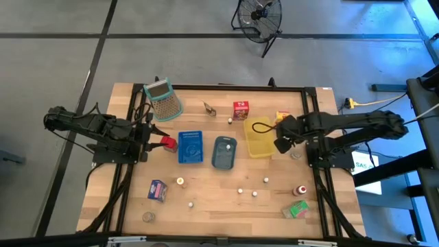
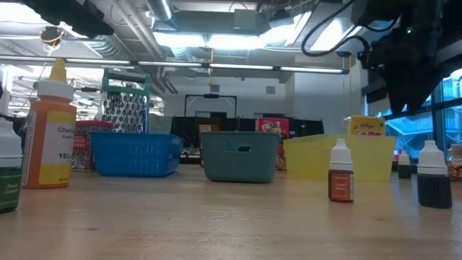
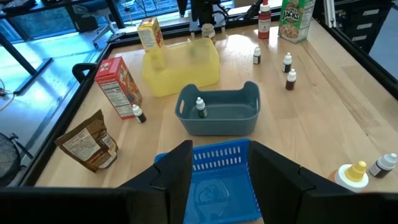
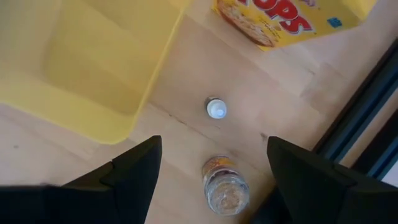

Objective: Pick & Place Kitchen Items
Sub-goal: Put the small black food coloring into the green bin

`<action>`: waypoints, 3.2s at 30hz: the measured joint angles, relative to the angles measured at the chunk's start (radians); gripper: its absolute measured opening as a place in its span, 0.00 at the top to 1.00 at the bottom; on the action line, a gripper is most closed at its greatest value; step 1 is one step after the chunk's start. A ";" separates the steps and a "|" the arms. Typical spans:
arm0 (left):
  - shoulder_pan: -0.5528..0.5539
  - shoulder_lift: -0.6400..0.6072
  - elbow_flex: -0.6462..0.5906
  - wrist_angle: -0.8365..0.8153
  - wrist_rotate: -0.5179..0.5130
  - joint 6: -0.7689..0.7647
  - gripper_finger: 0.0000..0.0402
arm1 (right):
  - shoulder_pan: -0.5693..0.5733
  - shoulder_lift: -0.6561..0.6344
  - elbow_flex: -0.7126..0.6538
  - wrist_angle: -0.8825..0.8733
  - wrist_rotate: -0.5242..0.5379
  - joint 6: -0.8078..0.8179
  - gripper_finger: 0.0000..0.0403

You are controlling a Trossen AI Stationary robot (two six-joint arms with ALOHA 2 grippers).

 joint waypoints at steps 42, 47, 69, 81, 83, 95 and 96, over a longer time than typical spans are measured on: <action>0.000 0.000 0.000 0.000 0.000 0.000 0.63 | -0.057 0.057 -0.124 0.153 0.006 -0.008 0.27; 0.000 0.000 0.000 0.000 0.000 0.000 0.63 | -0.067 0.057 -0.124 0.154 -0.007 -0.007 0.27; 0.000 0.000 0.000 0.000 0.000 0.000 0.63 | -0.087 0.113 -0.124 0.177 -0.067 0.044 0.27; 0.000 0.000 0.000 0.000 0.000 0.000 0.63 | -0.134 0.192 -0.125 0.204 -0.068 0.021 0.27; 0.000 0.000 0.000 0.001 0.000 0.000 0.63 | -0.141 0.201 -0.125 0.204 -0.070 0.021 0.27; 0.000 0.000 0.000 0.000 0.000 0.000 0.63 | -0.144 0.224 -0.125 0.200 -0.095 0.021 0.28; 0.000 0.000 0.000 0.000 0.000 0.000 0.63 | -0.144 0.224 -0.125 0.200 -0.096 0.021 0.29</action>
